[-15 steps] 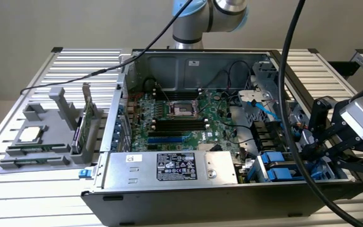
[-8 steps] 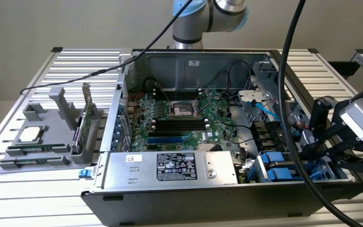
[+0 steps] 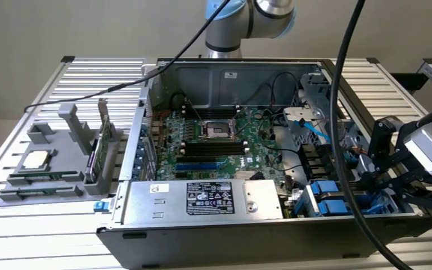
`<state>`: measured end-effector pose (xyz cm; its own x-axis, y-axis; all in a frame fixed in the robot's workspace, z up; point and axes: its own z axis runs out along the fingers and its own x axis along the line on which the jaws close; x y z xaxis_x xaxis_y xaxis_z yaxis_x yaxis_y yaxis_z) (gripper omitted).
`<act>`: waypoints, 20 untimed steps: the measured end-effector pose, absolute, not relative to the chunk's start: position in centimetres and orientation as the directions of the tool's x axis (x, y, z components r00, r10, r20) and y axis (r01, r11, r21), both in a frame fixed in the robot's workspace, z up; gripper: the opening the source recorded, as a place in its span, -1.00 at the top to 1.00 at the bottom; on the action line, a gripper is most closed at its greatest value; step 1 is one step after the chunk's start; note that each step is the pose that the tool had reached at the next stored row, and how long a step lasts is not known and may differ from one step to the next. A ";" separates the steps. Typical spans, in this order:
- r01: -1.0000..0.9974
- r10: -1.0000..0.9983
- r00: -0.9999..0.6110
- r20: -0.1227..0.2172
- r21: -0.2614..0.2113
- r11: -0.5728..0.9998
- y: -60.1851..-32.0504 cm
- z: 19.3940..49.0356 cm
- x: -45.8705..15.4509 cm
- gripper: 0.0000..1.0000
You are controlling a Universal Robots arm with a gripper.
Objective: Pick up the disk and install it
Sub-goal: 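Insert the first disk wire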
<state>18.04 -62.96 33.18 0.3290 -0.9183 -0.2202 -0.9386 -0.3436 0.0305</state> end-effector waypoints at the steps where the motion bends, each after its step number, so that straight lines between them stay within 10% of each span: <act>1: -0.939 -0.918 0.329 -0.222 0.028 -0.344 -63.1 33.2 18.0 0.52; 20: -0.939 -0.913 0.334 -0.234 0.001 -0.344 -63.5 33.3 17.0 0.65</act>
